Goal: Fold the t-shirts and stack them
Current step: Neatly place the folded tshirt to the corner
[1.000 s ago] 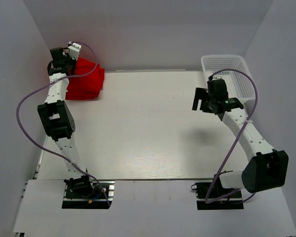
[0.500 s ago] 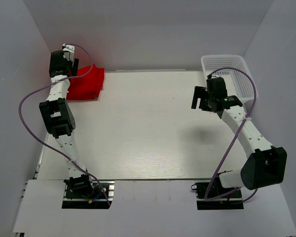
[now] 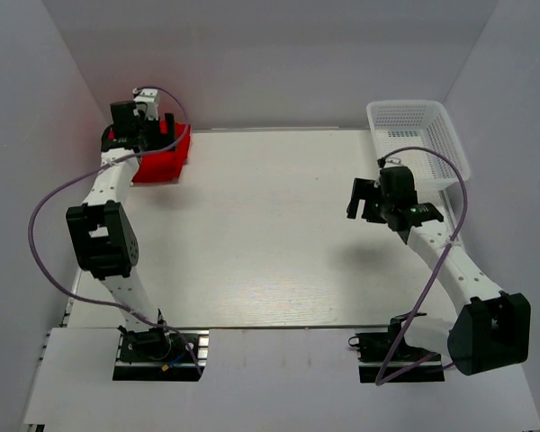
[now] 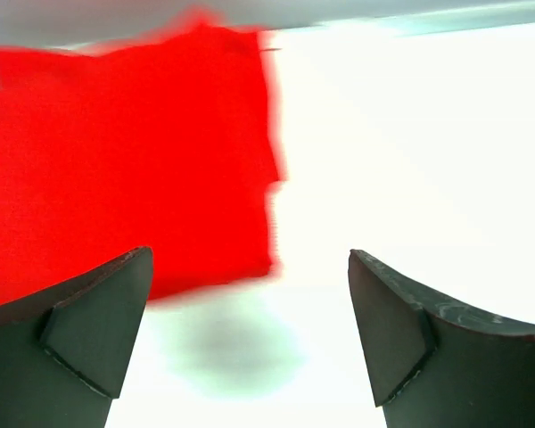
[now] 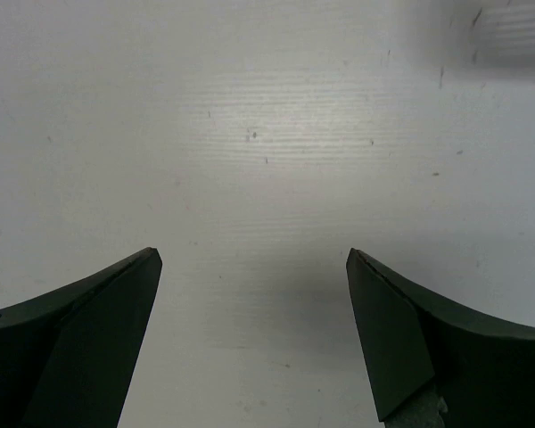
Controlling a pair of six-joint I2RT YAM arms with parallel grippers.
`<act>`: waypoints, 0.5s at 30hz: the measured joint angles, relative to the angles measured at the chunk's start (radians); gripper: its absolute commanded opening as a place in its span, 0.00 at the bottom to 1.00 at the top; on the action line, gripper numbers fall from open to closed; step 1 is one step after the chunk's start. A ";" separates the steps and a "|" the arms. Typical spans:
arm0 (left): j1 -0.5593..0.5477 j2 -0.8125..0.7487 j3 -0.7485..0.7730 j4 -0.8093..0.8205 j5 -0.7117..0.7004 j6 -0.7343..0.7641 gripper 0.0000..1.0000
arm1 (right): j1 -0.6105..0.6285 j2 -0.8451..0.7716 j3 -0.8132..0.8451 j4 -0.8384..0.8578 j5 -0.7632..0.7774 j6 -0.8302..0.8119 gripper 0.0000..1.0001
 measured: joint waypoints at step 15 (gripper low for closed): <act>-0.438 -0.779 -0.891 0.087 0.026 -0.404 1.00 | 0.000 -0.295 -0.314 0.126 -0.119 0.039 0.90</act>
